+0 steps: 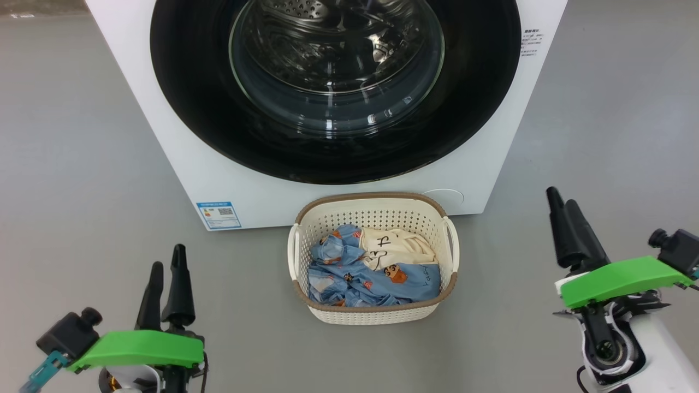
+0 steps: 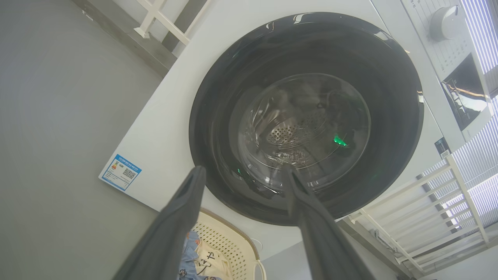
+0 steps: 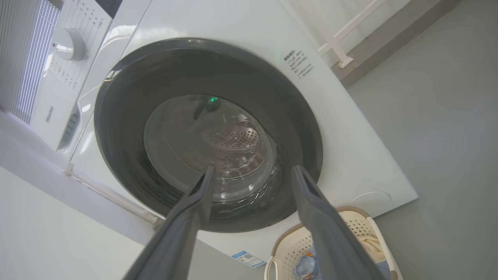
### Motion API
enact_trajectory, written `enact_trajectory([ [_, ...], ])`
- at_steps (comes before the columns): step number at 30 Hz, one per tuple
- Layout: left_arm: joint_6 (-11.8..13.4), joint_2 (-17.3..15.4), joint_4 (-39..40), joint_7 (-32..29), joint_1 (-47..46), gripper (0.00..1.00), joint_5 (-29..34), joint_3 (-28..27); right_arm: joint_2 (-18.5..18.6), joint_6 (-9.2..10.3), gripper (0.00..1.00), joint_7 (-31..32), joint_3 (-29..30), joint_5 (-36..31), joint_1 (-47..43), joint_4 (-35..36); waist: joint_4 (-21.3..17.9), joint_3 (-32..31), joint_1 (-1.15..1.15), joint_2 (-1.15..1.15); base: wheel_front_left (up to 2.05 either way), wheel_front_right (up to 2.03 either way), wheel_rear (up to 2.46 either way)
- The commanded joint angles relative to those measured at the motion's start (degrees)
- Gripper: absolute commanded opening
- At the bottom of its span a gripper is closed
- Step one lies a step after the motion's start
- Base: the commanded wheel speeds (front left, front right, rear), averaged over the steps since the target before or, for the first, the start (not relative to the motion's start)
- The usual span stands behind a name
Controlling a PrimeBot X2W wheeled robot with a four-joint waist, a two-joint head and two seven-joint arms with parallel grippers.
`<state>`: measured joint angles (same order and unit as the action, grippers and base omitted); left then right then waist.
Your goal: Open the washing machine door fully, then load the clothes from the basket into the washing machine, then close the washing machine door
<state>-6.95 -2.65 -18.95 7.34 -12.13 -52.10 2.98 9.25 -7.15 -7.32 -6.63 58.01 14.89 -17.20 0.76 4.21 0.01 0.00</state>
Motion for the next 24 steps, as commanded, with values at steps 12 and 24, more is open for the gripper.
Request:
enact_trajectory([
  [12,0.64,-0.55,0.41,2.46,-3.58,1.00,11.80,-1.24,1.56,-0.27,1.00,-2.43,-3.46,-12.05,4.20,-1.41,0.18,0.08,0.00,0.00,0.00,0.00,0.00],
  [24,1.17,-0.44,-0.63,4.48,-4.83,1.00,21.94,-0.84,1.56,-0.30,1.00,-4.47,-4.66,-22.33,6.29,-5.28,0.24,0.36,0.00,0.00,0.00,0.00,0.00],
])
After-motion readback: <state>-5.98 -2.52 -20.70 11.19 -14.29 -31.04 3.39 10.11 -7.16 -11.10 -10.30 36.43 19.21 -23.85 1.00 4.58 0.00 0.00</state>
